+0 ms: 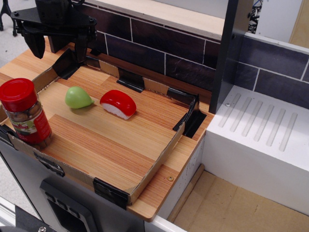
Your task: Topple basil bottle
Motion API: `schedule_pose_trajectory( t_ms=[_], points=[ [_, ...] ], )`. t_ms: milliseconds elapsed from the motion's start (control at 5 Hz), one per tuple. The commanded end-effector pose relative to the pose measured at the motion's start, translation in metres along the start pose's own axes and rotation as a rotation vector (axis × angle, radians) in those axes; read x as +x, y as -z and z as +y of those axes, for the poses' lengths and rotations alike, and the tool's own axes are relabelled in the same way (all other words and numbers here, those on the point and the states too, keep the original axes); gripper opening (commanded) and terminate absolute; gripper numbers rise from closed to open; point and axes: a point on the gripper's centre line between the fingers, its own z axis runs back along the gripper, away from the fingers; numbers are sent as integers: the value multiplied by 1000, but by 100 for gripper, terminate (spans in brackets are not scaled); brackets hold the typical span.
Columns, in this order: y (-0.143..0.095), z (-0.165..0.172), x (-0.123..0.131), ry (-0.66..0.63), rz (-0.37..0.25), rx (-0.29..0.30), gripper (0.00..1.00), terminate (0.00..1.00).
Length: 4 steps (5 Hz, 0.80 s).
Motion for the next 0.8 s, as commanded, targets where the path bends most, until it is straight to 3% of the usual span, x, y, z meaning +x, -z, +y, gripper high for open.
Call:
schedule_pose_trajectory(
  t_ms=[0, 200, 600],
  points=[
    [0, 0, 0, 0, 0, 0, 100, 0],
    [-5, 11, -7, 112, 45, -71, 100, 0],
    [-18, 36, -17, 288, 45, -51, 100, 0]
  ],
)
